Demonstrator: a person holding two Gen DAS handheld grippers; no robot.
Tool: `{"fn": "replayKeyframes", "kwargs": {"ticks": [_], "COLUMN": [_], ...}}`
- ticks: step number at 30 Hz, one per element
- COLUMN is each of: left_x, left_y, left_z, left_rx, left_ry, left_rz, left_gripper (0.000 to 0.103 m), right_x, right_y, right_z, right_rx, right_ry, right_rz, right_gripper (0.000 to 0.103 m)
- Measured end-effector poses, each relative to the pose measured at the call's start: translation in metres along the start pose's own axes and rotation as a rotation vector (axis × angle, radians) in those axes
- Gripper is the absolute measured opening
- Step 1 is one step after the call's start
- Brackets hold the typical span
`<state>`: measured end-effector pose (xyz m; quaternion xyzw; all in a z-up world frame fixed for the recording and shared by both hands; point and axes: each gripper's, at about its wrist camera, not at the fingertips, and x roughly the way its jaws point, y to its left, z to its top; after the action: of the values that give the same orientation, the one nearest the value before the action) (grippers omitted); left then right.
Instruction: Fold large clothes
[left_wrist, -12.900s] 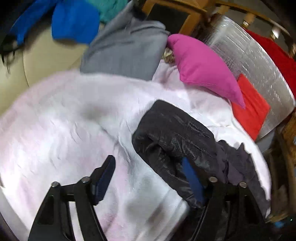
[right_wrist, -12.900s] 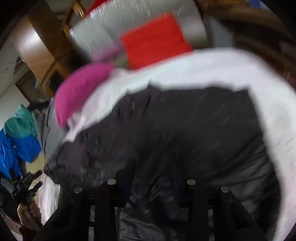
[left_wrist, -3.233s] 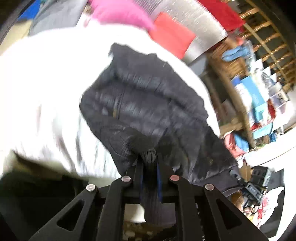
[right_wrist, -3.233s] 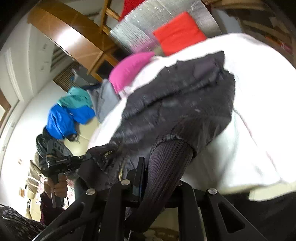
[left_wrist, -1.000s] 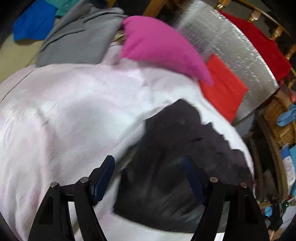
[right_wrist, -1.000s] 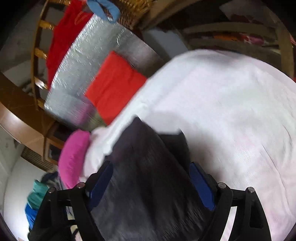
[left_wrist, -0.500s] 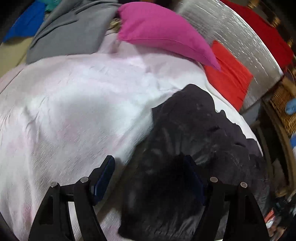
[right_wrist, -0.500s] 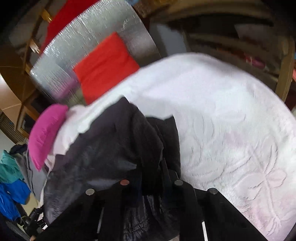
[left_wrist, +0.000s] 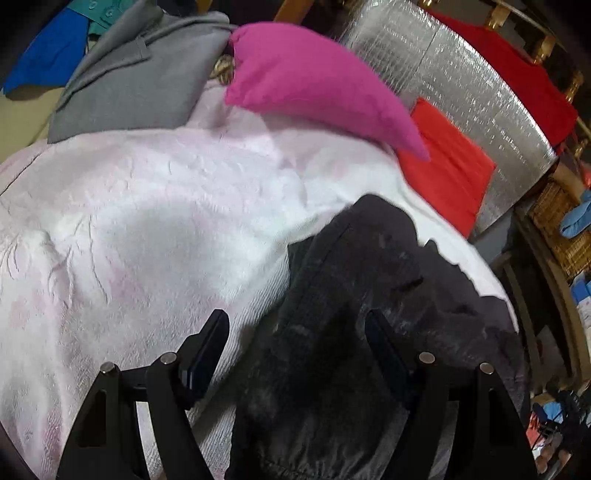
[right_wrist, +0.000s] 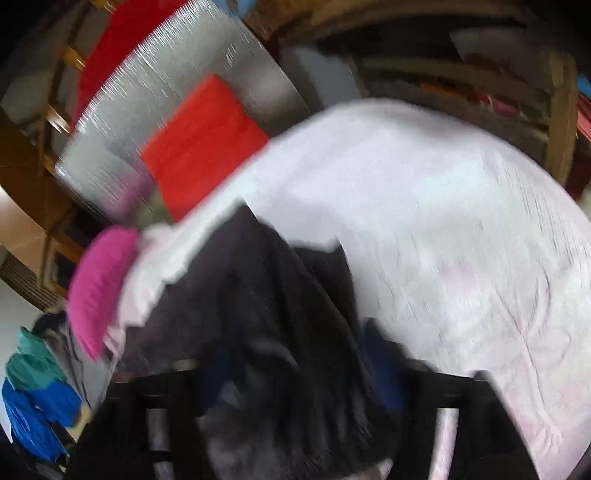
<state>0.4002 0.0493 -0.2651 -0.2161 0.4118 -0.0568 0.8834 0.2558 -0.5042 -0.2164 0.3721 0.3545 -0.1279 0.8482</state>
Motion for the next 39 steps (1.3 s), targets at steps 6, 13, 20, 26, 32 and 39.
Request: {"fn": "replayKeyframes", "kwargs": {"ticks": [6, 13, 20, 26, 32, 39], "left_x": [0.016, 0.023, 0.029, 0.031, 0.016, -0.009], "left_y": [-0.016, -0.027, -0.031, -0.036, -0.027, -0.034], "left_z": [-0.003, -0.003, 0.002, -0.003, -0.004, -0.02], "left_rx": [0.134, 0.264, 0.276, 0.269, 0.237, 0.284], "left_ry": [0.032, 0.034, 0.013, 0.047, 0.058, 0.091], "left_rz": [0.078, 0.147, 0.143, 0.13, 0.144, 0.202], "left_gripper": [0.077, 0.084, 0.084, 0.084, 0.084, 0.084], "right_x": [0.037, 0.115, 0.077, 0.092, 0.047, -0.028], "right_y": [0.033, 0.037, 0.065, 0.03, 0.016, -0.005], "right_z": [0.028, 0.028, 0.018, 0.007, 0.007, -0.022], "right_rx": [-0.14, -0.156, -0.274, -0.168, 0.005, 0.115], "right_ry": [0.015, 0.184, 0.03, 0.072, 0.032, -0.014], "right_rz": [-0.018, -0.077, -0.173, -0.213, -0.028, 0.148], "right_gripper": [0.076, 0.037, 0.012, 0.013, 0.069, 0.079]}}
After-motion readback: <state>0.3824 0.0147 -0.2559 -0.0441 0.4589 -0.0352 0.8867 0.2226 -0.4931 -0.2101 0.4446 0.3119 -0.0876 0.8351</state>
